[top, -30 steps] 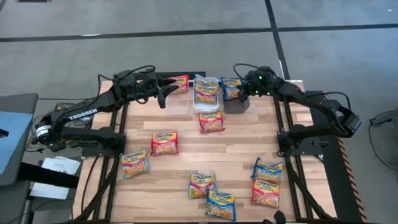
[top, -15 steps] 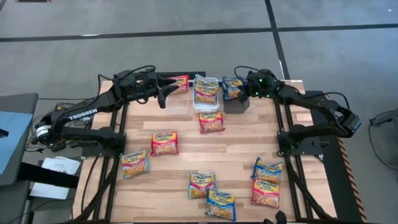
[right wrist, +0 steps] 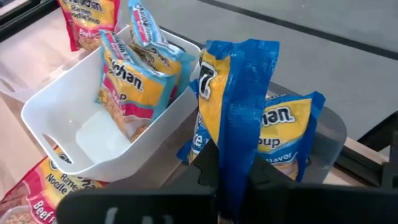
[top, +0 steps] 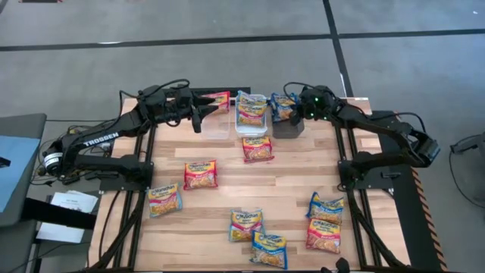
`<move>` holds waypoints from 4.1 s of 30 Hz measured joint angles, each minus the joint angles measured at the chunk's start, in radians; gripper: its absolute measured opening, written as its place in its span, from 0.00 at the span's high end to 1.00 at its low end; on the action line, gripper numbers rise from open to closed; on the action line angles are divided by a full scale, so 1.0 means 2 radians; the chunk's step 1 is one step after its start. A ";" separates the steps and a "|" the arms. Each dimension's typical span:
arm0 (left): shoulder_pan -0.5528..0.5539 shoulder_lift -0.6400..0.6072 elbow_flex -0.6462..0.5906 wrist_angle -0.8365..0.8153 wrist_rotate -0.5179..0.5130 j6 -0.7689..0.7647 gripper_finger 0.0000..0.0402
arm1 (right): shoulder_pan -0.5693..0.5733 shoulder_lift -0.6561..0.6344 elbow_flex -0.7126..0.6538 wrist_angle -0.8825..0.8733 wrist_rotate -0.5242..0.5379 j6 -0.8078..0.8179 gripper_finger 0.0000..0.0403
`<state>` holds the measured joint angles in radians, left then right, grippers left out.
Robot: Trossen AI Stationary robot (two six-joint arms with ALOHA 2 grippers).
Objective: Sort Maruchan noodles
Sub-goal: Put the blue noodle pack into the black bin
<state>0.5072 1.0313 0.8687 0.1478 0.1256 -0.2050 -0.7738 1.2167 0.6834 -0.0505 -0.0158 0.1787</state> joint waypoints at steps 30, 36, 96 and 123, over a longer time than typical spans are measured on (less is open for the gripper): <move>-0.001 0.000 0.000 0.000 0.000 -0.014 0.59 | 0.006 0.073 0.001 0.009 0.051 0.026 0.86; -0.001 0.000 0.000 0.000 0.000 -0.011 0.59 | 0.006 0.073 0.001 -0.001 0.056 0.026 0.75; 0.000 0.000 0.000 0.051 0.017 -0.049 0.59 | 0.049 0.065 0.187 -0.281 -0.106 0.070 0.55; 0.016 0.000 0.000 0.063 0.018 -0.049 0.59 | 0.040 0.272 0.328 -0.482 -0.094 0.005 0.55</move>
<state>0.5388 1.0313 0.8680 0.2733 0.1612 -0.3038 -0.6945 1.7612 1.3385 -1.0146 -0.2039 0.1894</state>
